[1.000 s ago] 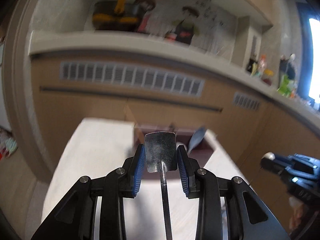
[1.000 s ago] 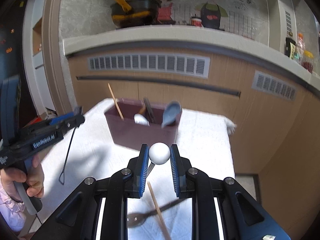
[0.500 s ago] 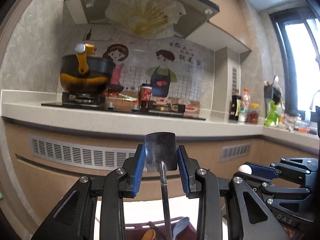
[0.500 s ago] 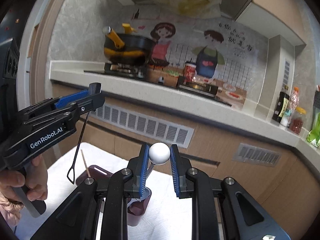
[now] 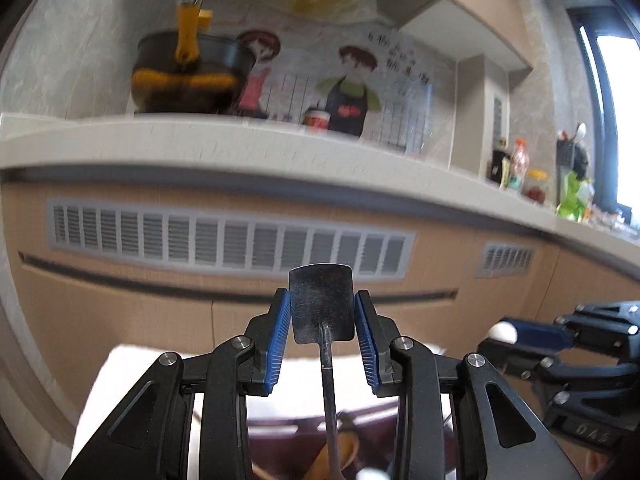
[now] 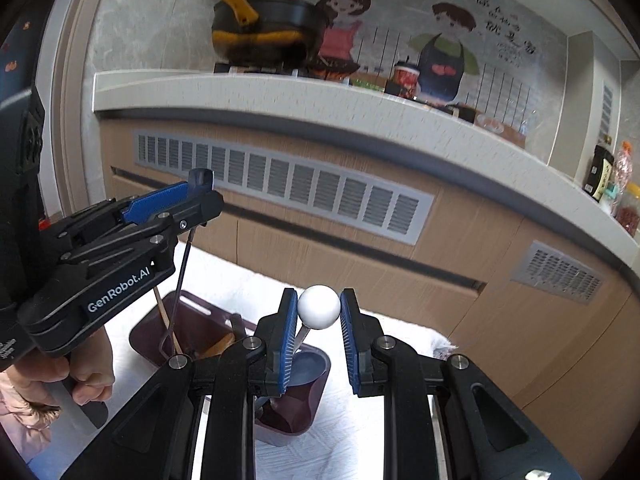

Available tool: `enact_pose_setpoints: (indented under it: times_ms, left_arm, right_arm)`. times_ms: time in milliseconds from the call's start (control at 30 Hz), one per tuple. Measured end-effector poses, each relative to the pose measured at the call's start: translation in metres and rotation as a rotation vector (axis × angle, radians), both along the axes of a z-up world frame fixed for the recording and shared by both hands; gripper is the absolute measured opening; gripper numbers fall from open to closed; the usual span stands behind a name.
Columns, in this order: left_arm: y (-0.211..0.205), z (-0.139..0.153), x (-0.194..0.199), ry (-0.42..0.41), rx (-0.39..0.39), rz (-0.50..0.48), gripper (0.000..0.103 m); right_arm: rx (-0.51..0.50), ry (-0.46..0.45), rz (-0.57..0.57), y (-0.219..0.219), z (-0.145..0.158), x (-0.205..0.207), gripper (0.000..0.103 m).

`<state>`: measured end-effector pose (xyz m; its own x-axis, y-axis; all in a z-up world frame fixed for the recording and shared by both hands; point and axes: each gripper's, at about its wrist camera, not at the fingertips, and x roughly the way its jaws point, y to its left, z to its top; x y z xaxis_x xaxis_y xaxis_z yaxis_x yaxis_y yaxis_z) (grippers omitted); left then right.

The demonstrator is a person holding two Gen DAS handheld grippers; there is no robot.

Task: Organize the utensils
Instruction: 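Carry the shovel and ladle over the caddy and open both tools to drop them, then grasp the wooden chopstick with the right tool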

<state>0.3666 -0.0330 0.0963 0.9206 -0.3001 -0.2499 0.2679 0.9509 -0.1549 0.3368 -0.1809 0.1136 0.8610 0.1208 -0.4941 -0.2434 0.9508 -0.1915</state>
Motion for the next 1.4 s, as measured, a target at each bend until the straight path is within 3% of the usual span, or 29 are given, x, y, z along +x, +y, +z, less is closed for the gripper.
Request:
enact_pose_setpoints:
  times_ms: [100, 167, 233, 300, 367, 500, 667, 800, 900, 1067, 1100, 1200, 1367, 1400]
  left_arm:
    - [0.002, -0.028, 0.009, 0.096, 0.019, -0.01, 0.037]
    - [0.005, -0.042, 0.014, 0.168, 0.017, -0.021, 0.044]
    - [0.009, -0.051, 0.012, 0.216, 0.012, -0.015, 0.047]
    - [0.014, -0.052, 0.004, 0.24, 0.002, -0.001, 0.047]
    - [0.021, -0.051, -0.008, 0.253, -0.019, 0.007, 0.051]
    - [0.029, -0.053, -0.036, 0.291, -0.002, 0.024, 0.056]
    - [0.024, -0.065, -0.075, 0.353, 0.023, -0.046, 0.056]
    - [0.005, -0.085, -0.108, 0.416, 0.085, -0.11, 0.056]
    - [-0.001, -0.101, -0.131, 0.472, 0.102, -0.132, 0.056]
    - [0.004, -0.12, -0.16, 0.558, 0.105, -0.083, 0.061]
    - [0.005, -0.123, -0.167, 0.574, 0.108, -0.069, 0.061]
    - [0.008, -0.123, -0.178, 0.587, 0.121, -0.055, 0.062]
    - [0.014, -0.12, -0.194, 0.579, 0.15, -0.039, 0.066]
    - [0.014, -0.12, -0.196, 0.578, 0.152, -0.04, 0.067]
  right_arm:
    - [0.009, 0.045, 0.014, 0.004, -0.016, 0.008, 0.02]
    - [0.033, 0.108, 0.034, 0.004, -0.03, 0.014, 0.031]
    - [0.086, 0.167, 0.063, 0.001, -0.042, 0.018, 0.055]
    - [0.117, 0.191, 0.07, -0.002, -0.049, 0.018, 0.059]
    - [0.11, 0.185, 0.056, -0.005, -0.053, 0.012, 0.06]
    - [0.088, 0.124, 0.017, -0.015, -0.053, -0.015, 0.086]
    - [0.091, 0.027, -0.057, -0.04, -0.054, -0.061, 0.097]
    - [0.026, 0.013, -0.118, -0.055, -0.065, -0.093, 0.098]
    - [0.01, 0.102, -0.093, -0.062, -0.082, -0.112, 0.098]
    - [0.02, 0.251, 0.01, -0.06, -0.115, -0.137, 0.097]
    - [0.013, 0.259, 0.019, -0.056, -0.121, -0.142, 0.088]
    - [-0.013, 0.314, 0.064, -0.041, -0.141, -0.145, 0.048]
    - [-0.009, 0.378, 0.086, -0.027, -0.161, -0.128, 0.045]
    - [-0.026, 0.376, 0.087, -0.023, -0.163, -0.124, 0.04]
